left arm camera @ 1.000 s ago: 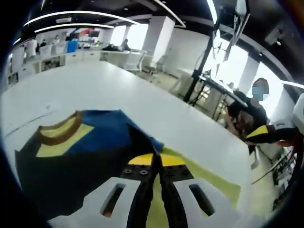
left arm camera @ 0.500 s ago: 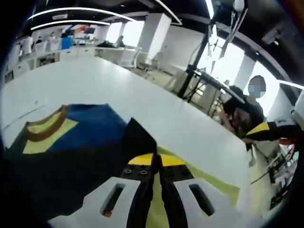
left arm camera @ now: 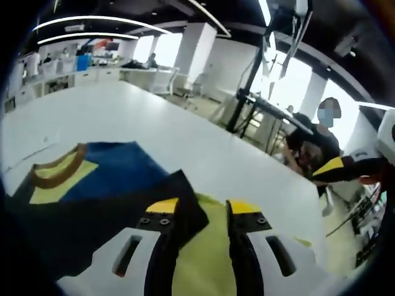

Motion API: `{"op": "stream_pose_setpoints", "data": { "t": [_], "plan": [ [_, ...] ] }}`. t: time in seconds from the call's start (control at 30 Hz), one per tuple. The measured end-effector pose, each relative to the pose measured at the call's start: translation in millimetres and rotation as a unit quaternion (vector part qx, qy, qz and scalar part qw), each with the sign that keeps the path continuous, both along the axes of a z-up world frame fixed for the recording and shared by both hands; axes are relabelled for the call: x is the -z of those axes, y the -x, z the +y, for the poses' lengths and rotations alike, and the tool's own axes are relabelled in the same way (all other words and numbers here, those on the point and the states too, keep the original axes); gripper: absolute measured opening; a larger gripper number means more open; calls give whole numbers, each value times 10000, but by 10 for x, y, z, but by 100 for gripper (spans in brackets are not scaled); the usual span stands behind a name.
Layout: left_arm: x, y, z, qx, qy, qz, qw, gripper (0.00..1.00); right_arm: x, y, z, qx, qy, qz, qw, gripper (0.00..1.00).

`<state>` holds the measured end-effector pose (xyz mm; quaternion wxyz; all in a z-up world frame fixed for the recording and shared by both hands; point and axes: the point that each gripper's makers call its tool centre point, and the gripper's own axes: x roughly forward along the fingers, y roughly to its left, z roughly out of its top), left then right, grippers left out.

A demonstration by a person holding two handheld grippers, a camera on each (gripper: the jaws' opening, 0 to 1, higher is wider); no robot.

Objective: Fold the garment on the visible template until the final outline fits inside the template.

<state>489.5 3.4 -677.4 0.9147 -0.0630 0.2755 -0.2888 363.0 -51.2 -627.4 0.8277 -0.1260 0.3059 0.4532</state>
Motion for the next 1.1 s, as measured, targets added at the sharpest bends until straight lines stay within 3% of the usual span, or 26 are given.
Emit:
{"op": "stream_pose_setpoints", "data": {
  "t": [0.27,0.53,1.1],
  "plan": [
    [-163,37,286,-396,-10,-152,9991,72,-5,-33,50,-17,-43,21,10000,98],
    [-341,223,698,-699,-139,-350,9968,98,22,-100,81,-80,26,27,10000,98],
    [-556,833,1407,-1081,-430,-274,9928,99,57,-20,70,-88,89,160,9998,98]
  ]
}}
